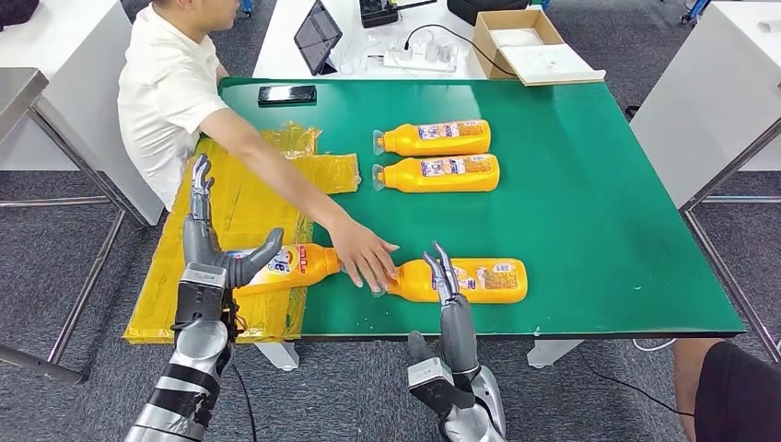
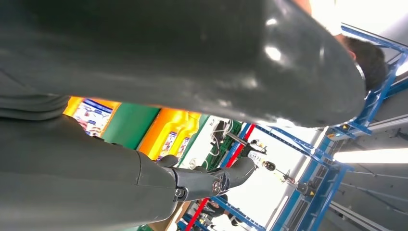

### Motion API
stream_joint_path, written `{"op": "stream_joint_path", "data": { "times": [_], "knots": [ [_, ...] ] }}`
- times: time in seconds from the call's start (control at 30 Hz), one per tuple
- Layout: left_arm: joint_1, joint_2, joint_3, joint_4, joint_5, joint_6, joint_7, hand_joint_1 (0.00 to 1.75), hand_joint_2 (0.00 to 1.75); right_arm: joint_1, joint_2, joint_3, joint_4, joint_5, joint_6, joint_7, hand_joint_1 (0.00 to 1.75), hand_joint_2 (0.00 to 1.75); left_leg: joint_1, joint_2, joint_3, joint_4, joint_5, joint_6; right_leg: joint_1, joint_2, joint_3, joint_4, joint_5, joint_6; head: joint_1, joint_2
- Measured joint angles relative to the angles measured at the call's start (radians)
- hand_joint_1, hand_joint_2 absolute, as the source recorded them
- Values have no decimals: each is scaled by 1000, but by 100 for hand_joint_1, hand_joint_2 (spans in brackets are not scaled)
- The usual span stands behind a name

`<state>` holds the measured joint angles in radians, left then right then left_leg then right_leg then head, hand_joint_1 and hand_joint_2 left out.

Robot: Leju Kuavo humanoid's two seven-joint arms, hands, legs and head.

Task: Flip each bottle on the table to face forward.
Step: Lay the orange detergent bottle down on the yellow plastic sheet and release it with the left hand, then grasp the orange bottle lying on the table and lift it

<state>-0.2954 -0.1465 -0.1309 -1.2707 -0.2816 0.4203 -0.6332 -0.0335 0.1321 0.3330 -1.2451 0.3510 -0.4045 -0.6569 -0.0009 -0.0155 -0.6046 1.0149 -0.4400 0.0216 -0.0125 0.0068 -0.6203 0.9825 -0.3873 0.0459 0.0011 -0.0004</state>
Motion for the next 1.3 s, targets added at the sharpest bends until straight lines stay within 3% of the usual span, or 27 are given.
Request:
{"op": "stream_joint_path", "data": {
  "times": [0.1,0.2,0.3,0.43,0.57,0.73,0.93,1.13,1.3],
  "knots": [
    [2,-1,1,-4,36,-10,-13,0,175,-3,-3,0,0,36,-26,10,0,175,0,0,0,0,0,0,0,0,0,0,0,0,0,0],
    [26,-10,4,-52,147,-40,-25,0,175,-15,-33,-1,0,181,-91,88,0,175,0,0,0,0,0,0,0,0,0,0,0,0,0,0],
    [82,-22,5,-150,238,-62,-22,0,175,-44,-101,-25,9,351,-121,206,0,175,-1,0,0,0,0,1,-1,0,0,0,0,0,0,0],
    [154,-29,3,-252,252,-62,-22,0,175,-106,-184,-82,65,494,-121,301,0,175,-3,0,-1,0,-1,1,-2,0,0,-1,0,1,0,0],
    [188,-32,-12,-285,230,-53,-17,0,175,-209,-233,-108,199,618,-59,416,0,175,-4,0,0,0,-1,2,-3,0,0,-1,1,1,0,0],
    [192,-32,-26,-285,226,-51,-10,0,175,-310,-252,-113,368,656,-44,459,0,175,-3,0,0,0,0,2,-2,0,0,0,1,1,0,0],
    [191,-32,-29,-285,231,-56,0,0,175,-349,-262,-112,465,675,-30,486,0,175,-3,0,-1,0,0,2,-2,0,-1,0,1,1,0,0],
    [191,-32,-29,-285,241,-81,14,0,175,-396,-271,-110,537,678,84,531,0,175,-4,0,-1,0,0,3,-3,0,-1,-1,1,1,0,0],
    [189,-32,-29,-282,264,-111,25,0,175,-440,-271,-110,601,633,151,506,0,175,-4,1,0,1,0,3,-3,0,0,-1,1,1,0,0]
  ]
}}
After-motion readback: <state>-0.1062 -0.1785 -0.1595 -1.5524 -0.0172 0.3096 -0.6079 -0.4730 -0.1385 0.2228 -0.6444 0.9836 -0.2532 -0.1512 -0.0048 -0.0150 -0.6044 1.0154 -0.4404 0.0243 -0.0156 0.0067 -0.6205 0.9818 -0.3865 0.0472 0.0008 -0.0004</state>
